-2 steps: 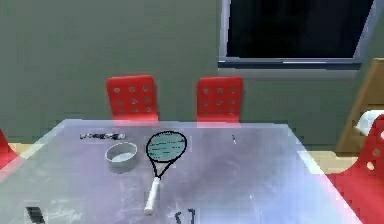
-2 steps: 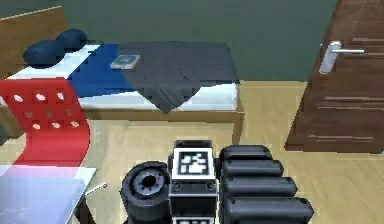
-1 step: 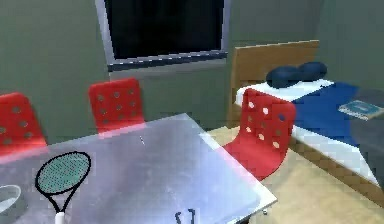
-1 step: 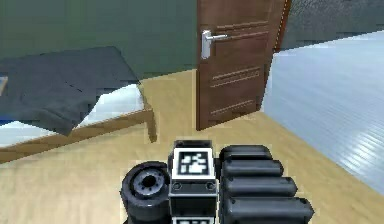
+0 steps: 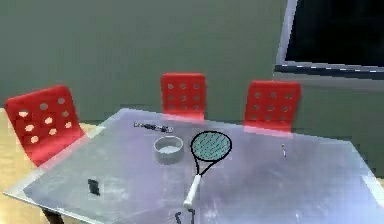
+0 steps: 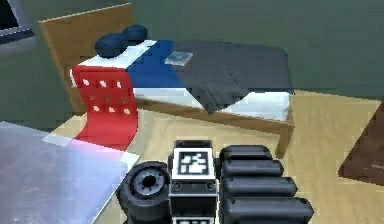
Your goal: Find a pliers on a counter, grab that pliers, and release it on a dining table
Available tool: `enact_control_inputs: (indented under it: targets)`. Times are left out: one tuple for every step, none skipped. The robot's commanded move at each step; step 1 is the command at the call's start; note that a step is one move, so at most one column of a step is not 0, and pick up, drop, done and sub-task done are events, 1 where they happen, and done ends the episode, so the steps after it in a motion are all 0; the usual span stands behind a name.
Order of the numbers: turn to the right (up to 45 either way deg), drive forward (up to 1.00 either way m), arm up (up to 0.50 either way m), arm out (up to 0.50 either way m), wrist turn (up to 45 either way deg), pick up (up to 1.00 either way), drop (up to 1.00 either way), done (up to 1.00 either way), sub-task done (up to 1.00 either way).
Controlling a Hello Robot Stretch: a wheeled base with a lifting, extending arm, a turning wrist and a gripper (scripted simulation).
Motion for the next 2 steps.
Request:
enact_control_inputs:
  targets:
    - [-45.0,0.00,0.00,0.00,0.0,0.00,0.00,0.00,0.00]
    - [-45.0,0.00,0.00,0.00,0.0,0.00,0.00,0.00,0.00]
